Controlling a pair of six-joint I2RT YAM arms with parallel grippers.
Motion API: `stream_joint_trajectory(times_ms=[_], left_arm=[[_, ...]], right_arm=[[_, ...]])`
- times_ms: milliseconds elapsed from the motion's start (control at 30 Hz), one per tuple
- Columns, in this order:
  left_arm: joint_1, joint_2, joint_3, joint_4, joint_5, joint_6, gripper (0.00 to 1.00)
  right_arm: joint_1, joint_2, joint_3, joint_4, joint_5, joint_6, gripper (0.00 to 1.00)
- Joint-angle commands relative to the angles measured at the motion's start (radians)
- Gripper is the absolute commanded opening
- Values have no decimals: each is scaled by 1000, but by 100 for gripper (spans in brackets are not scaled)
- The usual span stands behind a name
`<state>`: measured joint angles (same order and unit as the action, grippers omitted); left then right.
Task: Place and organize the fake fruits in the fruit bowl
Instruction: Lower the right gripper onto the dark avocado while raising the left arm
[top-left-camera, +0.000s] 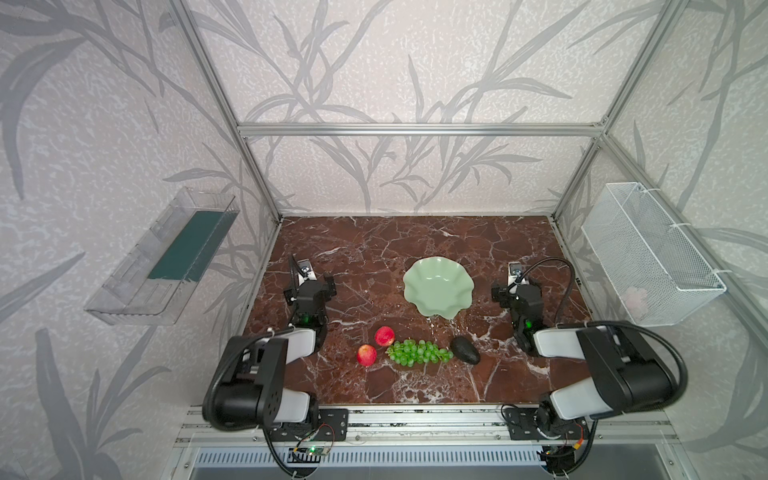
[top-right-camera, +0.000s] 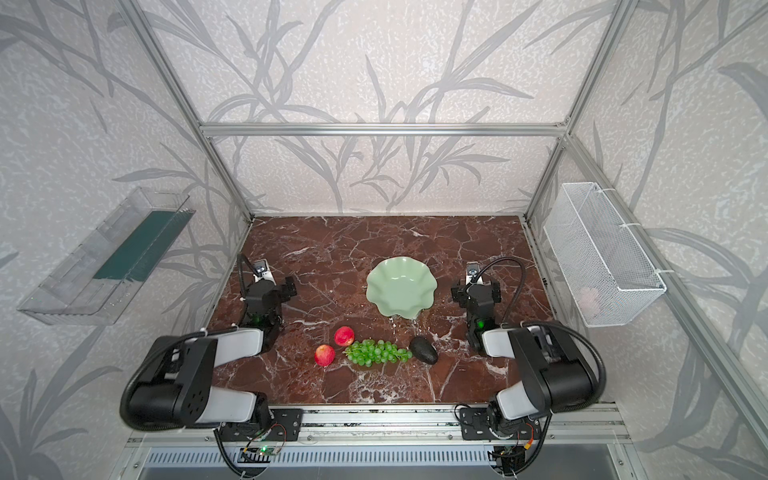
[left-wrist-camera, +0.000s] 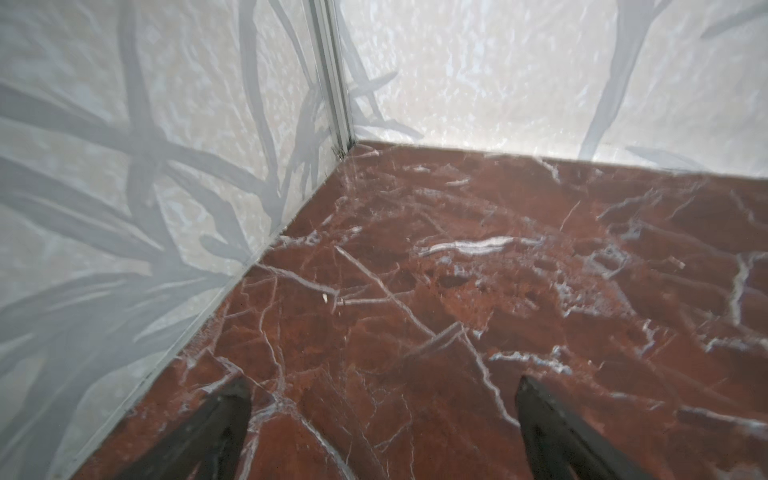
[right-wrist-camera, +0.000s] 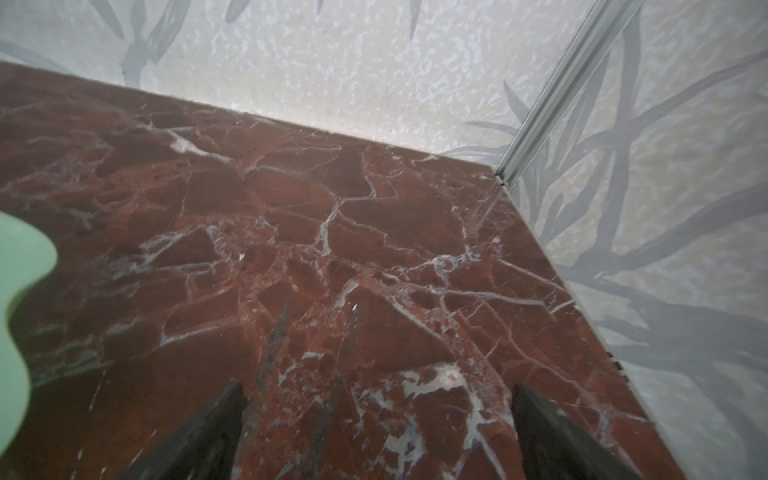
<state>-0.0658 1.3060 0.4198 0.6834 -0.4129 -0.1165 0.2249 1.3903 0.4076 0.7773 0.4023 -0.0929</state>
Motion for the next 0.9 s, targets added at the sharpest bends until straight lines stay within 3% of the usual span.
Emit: stream_joint_trajectory(times_ms=[0,67,167,233,333,467,633,733,867], left_arm=[[0,-149,103,-280,-6,-239,99],[3,-223,90,-247,79,-433,99],[15,-341,23,-117,188,-568,99],[17,-425,49,-228,214,-602,99],[15,-525,178,-583,273,-565,99],[16,-582,340,-937,396,-489,98],[16,-596,468,-1219,452,-270,98],[15,-600,489,-1271,422,-172,98],[15,-623,432,-1222,447,-171,98]], right_arm=[[5,-159,234,-368,4,118,99],[-1,-202,332,-487,-128,285,99],[-13,-247,323,-530,-436,329,99],[-12,-284,239,-439,-574,357,100],[-2,-358,219,-559,-672,378,94],[101,-440,266,-925,-599,302,94],[294,-484,251,-1160,-497,301,92],[420,-488,220,-1213,-430,333,90],[529,-452,204,-1245,-365,388,90]])
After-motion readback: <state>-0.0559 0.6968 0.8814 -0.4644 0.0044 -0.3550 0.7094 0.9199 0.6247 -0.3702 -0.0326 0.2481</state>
